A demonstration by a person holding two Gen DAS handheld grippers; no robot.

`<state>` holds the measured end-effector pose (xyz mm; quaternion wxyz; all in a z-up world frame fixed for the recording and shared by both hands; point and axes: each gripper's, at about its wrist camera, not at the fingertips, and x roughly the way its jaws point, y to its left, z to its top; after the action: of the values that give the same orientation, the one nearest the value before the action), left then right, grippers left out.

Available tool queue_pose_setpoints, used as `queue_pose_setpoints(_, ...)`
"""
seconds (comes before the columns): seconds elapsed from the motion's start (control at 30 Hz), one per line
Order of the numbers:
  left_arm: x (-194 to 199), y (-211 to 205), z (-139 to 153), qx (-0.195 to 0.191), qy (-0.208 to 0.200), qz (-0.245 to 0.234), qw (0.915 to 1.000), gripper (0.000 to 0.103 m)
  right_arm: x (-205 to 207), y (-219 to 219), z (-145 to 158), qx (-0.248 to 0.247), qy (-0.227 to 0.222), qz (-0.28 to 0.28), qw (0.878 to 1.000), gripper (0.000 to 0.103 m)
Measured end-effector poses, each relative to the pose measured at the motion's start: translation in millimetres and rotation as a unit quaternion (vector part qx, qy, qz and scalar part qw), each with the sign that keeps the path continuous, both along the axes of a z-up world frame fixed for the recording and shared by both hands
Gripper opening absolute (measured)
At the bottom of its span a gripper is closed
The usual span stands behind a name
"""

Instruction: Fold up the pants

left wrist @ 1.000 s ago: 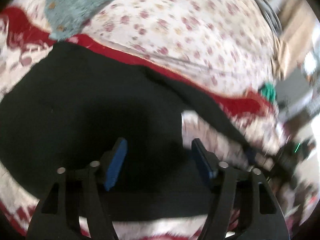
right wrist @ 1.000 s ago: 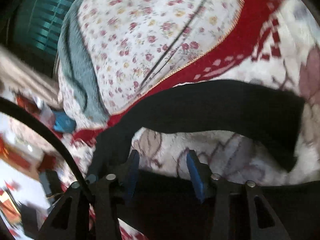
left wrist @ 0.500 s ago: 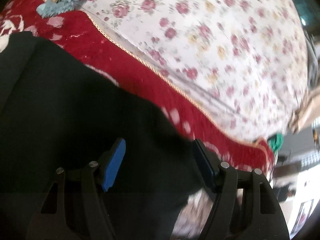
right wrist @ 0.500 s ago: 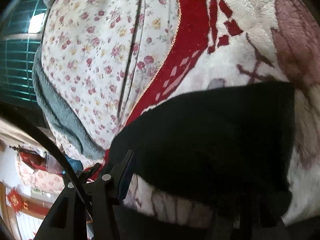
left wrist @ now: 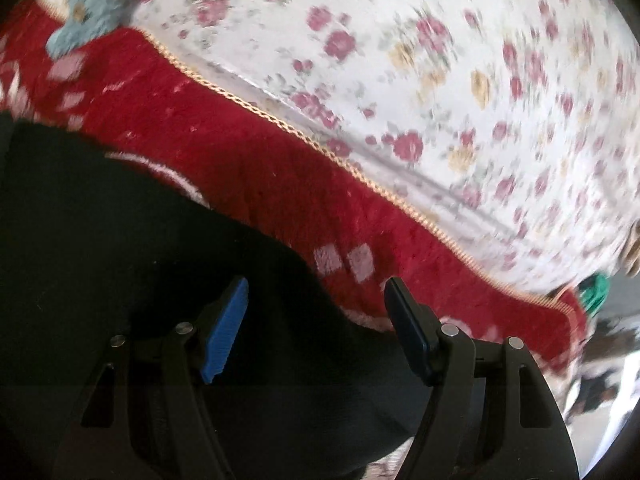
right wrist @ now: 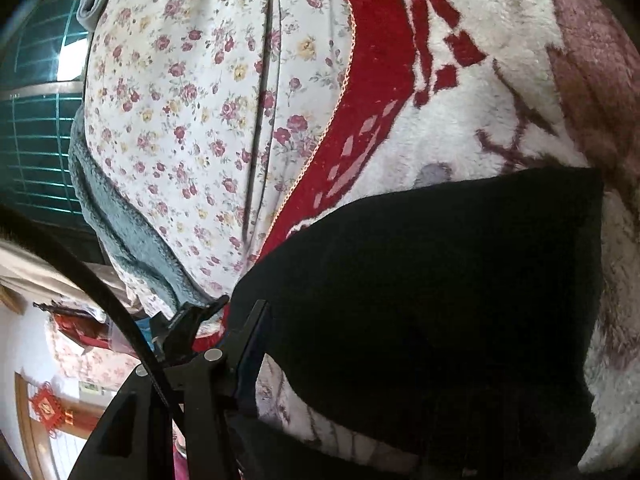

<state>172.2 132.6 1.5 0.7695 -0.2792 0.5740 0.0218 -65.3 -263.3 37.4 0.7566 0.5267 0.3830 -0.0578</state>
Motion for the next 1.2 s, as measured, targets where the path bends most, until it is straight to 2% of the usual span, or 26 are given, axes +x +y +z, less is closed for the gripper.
queue_pose_setpoints(0.03,2,-3,-1,0.016,0.003,-0.008,0.9998,0.051,-1,0,-1,-0.002,0.002,-0.001,1.000,0.047)
queue_pose_setpoints(0.07,6,-6,-3,0.052,0.011,-0.023,0.9983,0.029,-1,-1,-2,-0.004,0.005,0.000,1.000,0.040)
queue_pose_setpoints(0.1,6,-5,-5,0.064,0.013,-0.024,0.9976,0.019,-2,-2,-4,-0.008,0.006,0.001,1.000,0.031)
queue_pose_setpoints(0.13,6,0,-7,0.057,0.009,-0.019,0.9982,0.018,-2,-4,-5,-0.006,0.002,0.001,1.000,0.027)
queue_pose_setpoints(0.2,3,11,-9,0.032,0.005,-0.011,0.9994,0.011,-4,-7,-9,0.008,-0.011,0.004,1.000,0.011)
queue_pose_setpoints(0.3,-8,25,-4,-0.003,-0.011,-0.001,0.9999,0.008,-5,-6,-3,0.004,-0.022,0.008,1.000,0.005)
queue_pose_setpoints(0.53,-59,26,53,0.006,-0.083,-0.014,0.9965,0.007,-12,15,53,-0.072,-0.046,0.057,0.995,0.005)
queue_pose_setpoints(0.77,-131,29,110,0.018,-0.155,-0.037,0.9870,0.007,-47,28,96,-0.086,-0.068,0.068,0.992,0.005)
queue_pose_setpoints(0.87,-165,30,125,0.013,-0.180,-0.040,0.9827,0.007,-66,38,111,-0.095,-0.070,0.079,0.990,0.005)
queue_pose_setpoints(0.97,-203,28,121,0.015,-0.181,-0.046,0.9822,0.007,-92,50,120,-0.114,-0.056,0.091,0.988,0.005)
queue_pose_setpoints(1.07,-234,21,102,0.027,-0.168,-0.052,0.9841,0.007,-118,59,116,-0.136,-0.027,0.099,0.985,0.005)
queue_pose_setpoints(1.13,-252,14,80,0.048,-0.149,-0.050,0.9864,0.007,-129,60,103,-0.138,-0.005,0.102,0.985,0.005)
queue_pose_setpoints(1.2,-260,13,54,0.050,-0.117,-0.041,0.9910,0.007,-135,63,77,-0.144,0.038,0.106,0.983,0.005)
